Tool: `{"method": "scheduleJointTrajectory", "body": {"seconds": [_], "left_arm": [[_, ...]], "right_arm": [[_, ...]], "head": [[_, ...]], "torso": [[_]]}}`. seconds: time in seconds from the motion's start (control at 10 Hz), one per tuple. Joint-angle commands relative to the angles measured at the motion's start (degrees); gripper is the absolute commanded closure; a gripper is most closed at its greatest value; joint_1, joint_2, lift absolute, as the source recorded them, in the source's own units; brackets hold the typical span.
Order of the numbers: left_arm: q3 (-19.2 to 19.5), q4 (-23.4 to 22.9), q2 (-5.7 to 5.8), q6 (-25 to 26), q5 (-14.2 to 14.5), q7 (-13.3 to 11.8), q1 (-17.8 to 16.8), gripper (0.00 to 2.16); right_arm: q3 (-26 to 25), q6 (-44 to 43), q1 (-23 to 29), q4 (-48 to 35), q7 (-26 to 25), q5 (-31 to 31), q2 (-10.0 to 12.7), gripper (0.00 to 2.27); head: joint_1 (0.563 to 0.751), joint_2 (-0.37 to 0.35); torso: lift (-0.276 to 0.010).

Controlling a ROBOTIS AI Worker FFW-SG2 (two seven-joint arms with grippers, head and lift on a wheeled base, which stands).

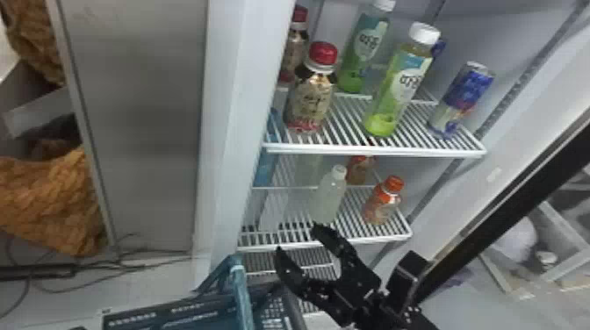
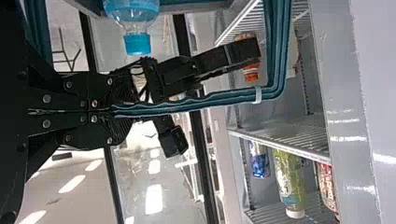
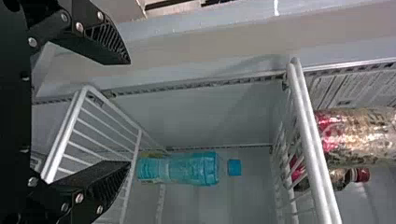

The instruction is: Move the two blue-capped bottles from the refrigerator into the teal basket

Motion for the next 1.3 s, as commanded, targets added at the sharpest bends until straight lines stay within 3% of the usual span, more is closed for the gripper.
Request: {"method": "scheduleJointTrajectory", "body": {"seconds": [0.0, 0.3, 0.8, 1.2], "left_arm": [[0.00, 0.11, -0.11, -0.06, 0.11, 0.00, 0.03, 1.16], [0.09, 0.26, -0.28, -0.20, 0.03, 0.00, 0.17, 1.16], [0.09, 0.40, -0.28, -0.20, -0.15, 0.00, 0.17, 1.16], [-0.17, 0.96, -0.20, -0.20, -0.41, 0.00, -0.11, 1.16]], "right_arm": [[0.70, -1.11, -1.89, 2.31, -0.52, 0.04, 0.00, 0.22], [2.11, -4.34, -5.69, 7.09, -2.80, 1.89, 0.00, 0.20], [4.84, -10.53, -19.61, 22.98, -5.70, 5.67, 0.88, 0.18], [7.82, -13.20, -25.51, 30.99, -7.64, 5.58, 0.70, 0.17]], "head": [[0.695, -0.350], [0.695, -0.350], [0.695, -0.350], [0.695, -0.350]], "torso": [[-0.164], [-0.164], [-0.164], [-0.164]]}}
